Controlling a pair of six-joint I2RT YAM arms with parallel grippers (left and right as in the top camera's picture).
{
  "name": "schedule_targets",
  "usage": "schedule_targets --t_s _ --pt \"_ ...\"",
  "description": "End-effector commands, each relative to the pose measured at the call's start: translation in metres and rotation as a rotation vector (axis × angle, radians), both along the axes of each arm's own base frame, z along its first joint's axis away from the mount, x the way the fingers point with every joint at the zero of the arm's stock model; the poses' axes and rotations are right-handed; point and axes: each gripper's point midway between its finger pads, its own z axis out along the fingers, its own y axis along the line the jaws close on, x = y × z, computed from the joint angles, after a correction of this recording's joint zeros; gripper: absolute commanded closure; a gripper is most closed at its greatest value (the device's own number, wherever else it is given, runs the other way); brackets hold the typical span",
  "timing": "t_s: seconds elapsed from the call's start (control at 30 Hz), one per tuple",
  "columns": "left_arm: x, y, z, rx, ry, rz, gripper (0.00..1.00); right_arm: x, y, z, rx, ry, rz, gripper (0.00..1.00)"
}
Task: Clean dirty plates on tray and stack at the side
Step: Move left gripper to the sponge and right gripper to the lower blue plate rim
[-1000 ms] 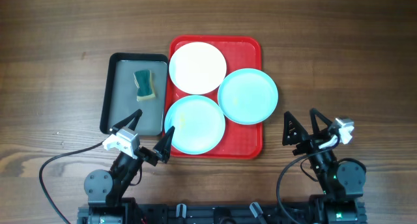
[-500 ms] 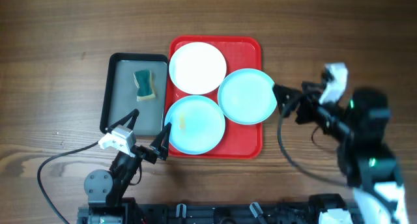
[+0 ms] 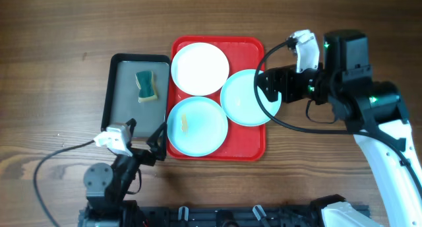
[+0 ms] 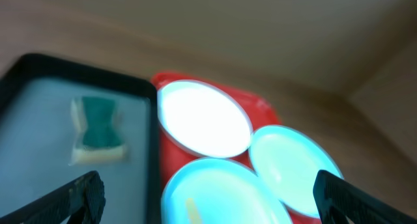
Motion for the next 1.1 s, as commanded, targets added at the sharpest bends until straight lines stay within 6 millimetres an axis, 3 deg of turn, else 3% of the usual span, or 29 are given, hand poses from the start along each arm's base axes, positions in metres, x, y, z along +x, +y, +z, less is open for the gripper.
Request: schedule_targets --t_s 0.0,0.1,0.23,0.33,0.53,0.67,0.7,0.77,0.83,0.87,0.9,0.93,1.0,1.07 --pt "0.001 0.016 0.076 0.091 -0.016 0.076 0.00 -0.002 0.005 -0.013 -0.043 0.048 0.029 0.28" --pt "0.008 0.021 0.106 0.159 0.130 0.080 0.00 -0.009 0.020 -0.035 -0.113 0.098 0.060 0.34" --pt "0.034 0.021 0.108 0.185 0.440 0.047 0.00 -0.020 0.049 -0.069 -0.189 0.207 0.077 0.35" --pt "0.050 0.016 0.090 0.173 0.598 0.006 0.00 -0.028 0.069 -0.094 -0.221 0.291 0.092 0.35" --pt "0.067 -0.001 0.035 0.109 0.828 -0.095 0.00 -0.053 0.099 -0.148 -0.333 0.433 0.178 0.36" --pt "0.074 -0.001 0.020 0.107 0.872 -0.098 0.00 -0.056 0.099 -0.170 -0.433 0.458 0.098 0.35" --pt "0.076 -0.001 0.020 0.108 0.868 -0.097 0.00 -0.055 0.101 -0.173 -0.435 0.459 0.098 0.32" --pt "0.081 -0.001 0.022 0.109 0.846 -0.095 0.00 -0.053 0.103 -0.177 -0.433 0.458 0.097 0.00" --pt "0.086 0.002 0.023 0.122 0.827 -0.079 0.06 -0.052 0.104 -0.180 -0.434 0.458 0.097 0.00" --pt "0.088 0.007 0.021 0.142 0.826 -0.054 0.25 -0.052 0.104 -0.183 -0.437 0.463 0.096 0.01" --pt "0.089 0.012 0.020 0.159 0.827 -0.029 0.36 -0.053 0.103 -0.186 -0.439 0.472 0.088 0.09" --pt "0.090 0.020 0.018 0.166 0.842 0.029 0.38 -0.054 0.102 -0.190 -0.440 0.486 0.071 0.21" --pt "0.089 0.032 0.014 0.166 0.869 0.121 0.39 -0.058 0.099 -0.201 -0.436 0.505 0.043 0.45" --pt "0.088 0.036 0.012 0.173 0.881 0.147 0.39 -0.062 0.098 -0.212 -0.426 0.520 0.035 0.56"
